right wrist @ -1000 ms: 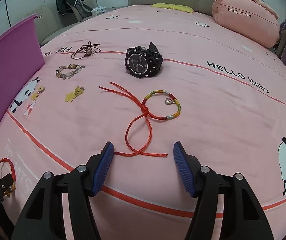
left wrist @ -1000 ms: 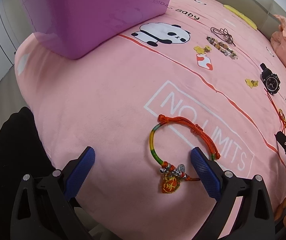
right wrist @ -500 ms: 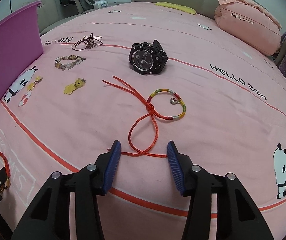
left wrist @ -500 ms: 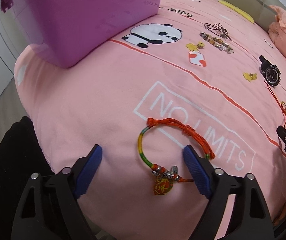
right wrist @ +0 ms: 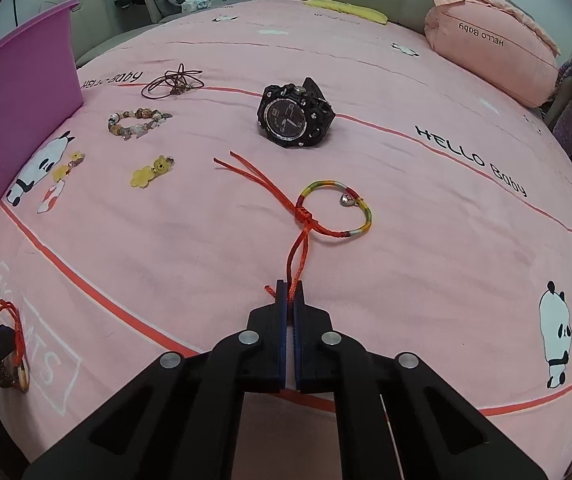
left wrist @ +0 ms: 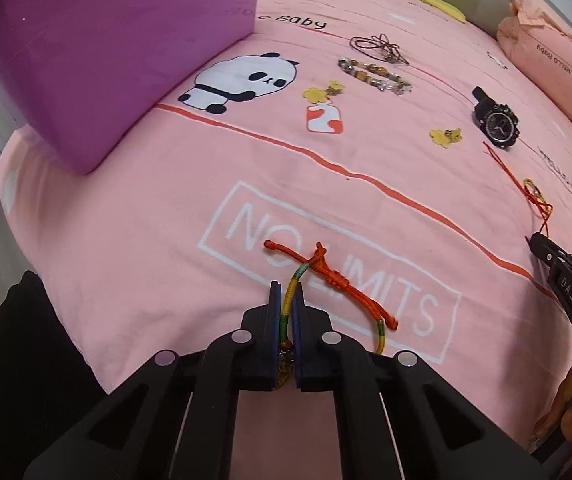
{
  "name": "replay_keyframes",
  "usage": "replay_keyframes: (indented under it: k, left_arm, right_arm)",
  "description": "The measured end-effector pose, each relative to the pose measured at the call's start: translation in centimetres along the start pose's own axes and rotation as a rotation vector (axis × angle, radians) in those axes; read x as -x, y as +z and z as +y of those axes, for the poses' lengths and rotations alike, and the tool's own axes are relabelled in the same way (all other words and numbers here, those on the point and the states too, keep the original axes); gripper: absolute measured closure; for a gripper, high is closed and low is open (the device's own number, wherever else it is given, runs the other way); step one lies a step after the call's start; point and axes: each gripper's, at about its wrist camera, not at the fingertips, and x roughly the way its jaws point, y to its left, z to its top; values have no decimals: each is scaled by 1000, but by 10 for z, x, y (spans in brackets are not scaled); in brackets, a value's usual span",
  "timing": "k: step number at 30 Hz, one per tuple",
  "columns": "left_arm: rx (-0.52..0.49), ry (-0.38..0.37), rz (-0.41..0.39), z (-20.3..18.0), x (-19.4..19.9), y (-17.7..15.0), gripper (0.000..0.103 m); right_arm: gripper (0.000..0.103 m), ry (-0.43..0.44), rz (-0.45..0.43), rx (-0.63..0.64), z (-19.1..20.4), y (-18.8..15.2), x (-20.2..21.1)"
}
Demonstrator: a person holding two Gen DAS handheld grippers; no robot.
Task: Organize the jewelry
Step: 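Lift both held bracelets and carry them over the purple basin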
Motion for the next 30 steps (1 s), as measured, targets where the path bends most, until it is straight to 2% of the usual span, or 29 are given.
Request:
replay_keyframes:
  k: [5, 12, 19, 25, 30]
  left_arm:
    - [-25, -48, -22, -2, 11, 2, 98]
    - [-112, -120, -101, -10, 39, 10, 98]
    - [-182, -198, -126, -14, 65, 24, 98]
    - [-218, -231, -159, -9, 88, 42, 98]
    - [-210, -245, -210, 2, 113, 64, 98]
  right_arm:
    - [100, 33, -18, -54, -7, -4, 15]
    - [100, 87, -73, -104, -9, -2, 51]
    - [100, 137, -135, -128, -2, 8, 89]
    - [100, 168, -186, -144, 4, 22, 118]
    - [100, 187, -239, -140, 13, 36, 144]
